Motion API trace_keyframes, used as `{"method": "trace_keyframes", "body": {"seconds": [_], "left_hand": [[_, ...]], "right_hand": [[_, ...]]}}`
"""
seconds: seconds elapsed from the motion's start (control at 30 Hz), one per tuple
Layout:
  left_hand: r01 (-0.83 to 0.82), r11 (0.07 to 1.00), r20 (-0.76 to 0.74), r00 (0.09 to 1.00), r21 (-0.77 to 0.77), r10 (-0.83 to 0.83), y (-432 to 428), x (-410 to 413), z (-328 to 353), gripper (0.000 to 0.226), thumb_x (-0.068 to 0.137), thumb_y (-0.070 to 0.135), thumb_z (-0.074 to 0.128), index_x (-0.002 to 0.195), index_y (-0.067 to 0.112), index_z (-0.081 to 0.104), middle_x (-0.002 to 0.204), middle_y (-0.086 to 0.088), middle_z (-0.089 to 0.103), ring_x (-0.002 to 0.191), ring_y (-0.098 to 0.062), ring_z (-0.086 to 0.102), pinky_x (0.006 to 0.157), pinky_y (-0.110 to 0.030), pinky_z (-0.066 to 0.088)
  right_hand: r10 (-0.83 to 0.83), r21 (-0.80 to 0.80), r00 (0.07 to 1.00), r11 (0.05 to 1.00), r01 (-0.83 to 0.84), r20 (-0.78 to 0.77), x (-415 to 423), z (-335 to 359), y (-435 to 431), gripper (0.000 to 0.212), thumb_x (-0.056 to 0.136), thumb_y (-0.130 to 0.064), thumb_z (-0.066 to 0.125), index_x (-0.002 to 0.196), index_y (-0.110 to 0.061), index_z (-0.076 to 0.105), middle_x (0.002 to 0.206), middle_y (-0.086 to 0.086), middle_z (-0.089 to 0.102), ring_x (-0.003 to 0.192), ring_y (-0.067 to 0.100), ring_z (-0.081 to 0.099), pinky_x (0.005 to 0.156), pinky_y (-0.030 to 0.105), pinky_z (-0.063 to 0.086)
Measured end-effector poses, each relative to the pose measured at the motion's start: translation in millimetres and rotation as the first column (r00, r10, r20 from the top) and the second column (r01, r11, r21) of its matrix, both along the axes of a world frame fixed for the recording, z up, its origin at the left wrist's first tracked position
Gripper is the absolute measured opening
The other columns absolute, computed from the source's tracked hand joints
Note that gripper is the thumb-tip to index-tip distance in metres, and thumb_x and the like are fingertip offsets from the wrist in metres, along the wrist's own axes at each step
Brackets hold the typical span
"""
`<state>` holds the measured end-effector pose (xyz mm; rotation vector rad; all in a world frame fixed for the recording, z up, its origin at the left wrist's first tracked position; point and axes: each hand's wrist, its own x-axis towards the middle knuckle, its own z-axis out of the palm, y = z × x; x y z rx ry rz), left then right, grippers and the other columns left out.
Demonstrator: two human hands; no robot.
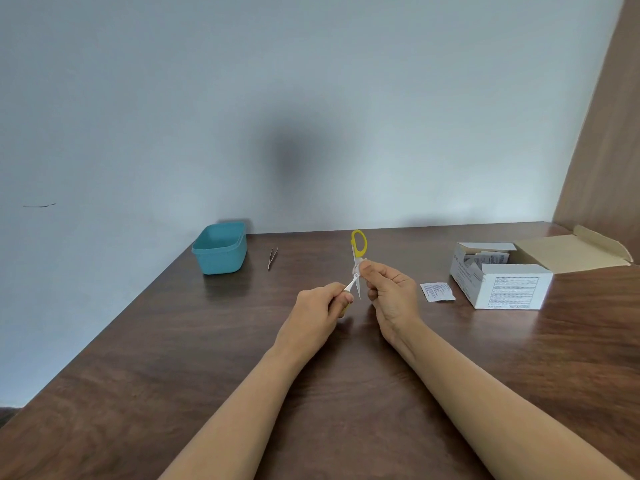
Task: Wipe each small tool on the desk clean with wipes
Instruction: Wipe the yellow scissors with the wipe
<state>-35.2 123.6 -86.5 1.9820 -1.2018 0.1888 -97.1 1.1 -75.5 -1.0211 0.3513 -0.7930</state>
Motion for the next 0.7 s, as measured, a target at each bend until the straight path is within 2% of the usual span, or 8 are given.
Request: {"method": "trace_keyframes", "body": {"seconds": [0.17, 0.23, 0.3, 0.37, 0.57, 0.7], "left_hand": [[0.001, 1.0, 0.016, 1.0, 0.01, -0.001, -0.3, -1.8, 0.8, 0.029, 0.1, 0.028, 0.048, 0.08, 0.009, 0.057, 0.068, 0.0, 0.058, 0.065, -0.015, 0.049, 0.062, -0.026, 0.039], [0.003, 1.0, 0.02, 1.0, 0.005, -0.003, -0.1, -2.1, 1.0, 0.029, 0.1, 0.027, 0.048, 0.08, 0.008, 0.057, 0.068, -0.001, 0.059, 0.065, -0.016, 0.049, 0.062, -0.027, 0.039], [0.006, 1.0, 0.015, 1.0, -0.004, -0.006, -0.4, -2.2, 1.5, 0.029, 0.1, 0.026, 0.048, 0.079, 0.007, 0.057, 0.068, -0.003, 0.059, 0.065, -0.017, 0.05, 0.062, -0.027, 0.039], [0.007, 1.0, 0.01, 1.0, -0.007, -0.007, -0.6, -2.6, 2.0, 0.029, 0.1, 0.026, 0.048, 0.08, 0.007, 0.057, 0.069, -0.004, 0.06, 0.066, -0.018, 0.05, 0.063, -0.028, 0.039], [0.001, 1.0, 0.009, 1.0, 0.009, -0.001, 0.1, -0.9, 0.0, 0.03, 0.1, 0.028, 0.047, 0.081, 0.007, 0.057, 0.068, -0.004, 0.059, 0.065, -0.017, 0.05, 0.063, -0.028, 0.039], [0.007, 1.0, -0.001, 1.0, 0.001, -0.007, 0.0, -0.4, -0.1, 0.029, 0.1, 0.027, 0.047, 0.081, 0.008, 0.058, 0.069, -0.004, 0.059, 0.066, -0.018, 0.05, 0.063, -0.028, 0.039]], "right_hand": [[-0.036, 0.061, 0.999, 0.997, 0.036, -0.002, 1.1, -1.8, -3.1, 0.005, 0.076, -0.01, 0.076, 0.074, -0.01, 0.072, 0.057, -0.006, 0.06, 0.049, 0.004, 0.037, 0.048, 0.016, 0.032], [-0.044, 0.067, 0.999, 0.997, 0.043, 0.004, 2.4, -2.6, -3.2, 0.008, 0.077, -0.012, 0.076, 0.07, -0.011, 0.073, 0.052, -0.005, 0.05, 0.05, 0.007, 0.032, 0.048, 0.017, 0.029], [-0.042, 0.071, 0.999, 0.997, 0.04, 0.024, 3.2, -3.1, -3.4, 0.017, 0.079, -0.015, 0.074, 0.062, -0.014, 0.074, 0.056, -0.001, 0.043, 0.051, 0.007, 0.031, 0.048, 0.018, 0.028], [-0.041, 0.069, 0.999, 0.997, 0.039, 0.034, 3.8, -3.7, -3.3, 0.02, 0.081, -0.016, 0.072, 0.062, -0.015, 0.074, 0.061, 0.001, 0.044, 0.052, 0.007, 0.032, 0.049, 0.017, 0.029], [-0.041, 0.052, 0.999, 0.998, 0.04, 0.024, 5.3, -5.4, -7.0, 0.012, 0.087, -0.008, 0.064, 0.081, -0.013, 0.073, 0.064, 0.001, 0.049, 0.055, 0.007, 0.033, 0.049, 0.015, 0.031], [-0.035, 0.073, 0.999, 0.997, 0.033, 0.038, 4.1, -4.9, -7.9, 0.003, 0.081, -0.009, 0.071, 0.083, -0.01, 0.072, 0.056, -0.008, 0.054, 0.053, 0.006, 0.032, 0.049, 0.016, 0.03]]}}
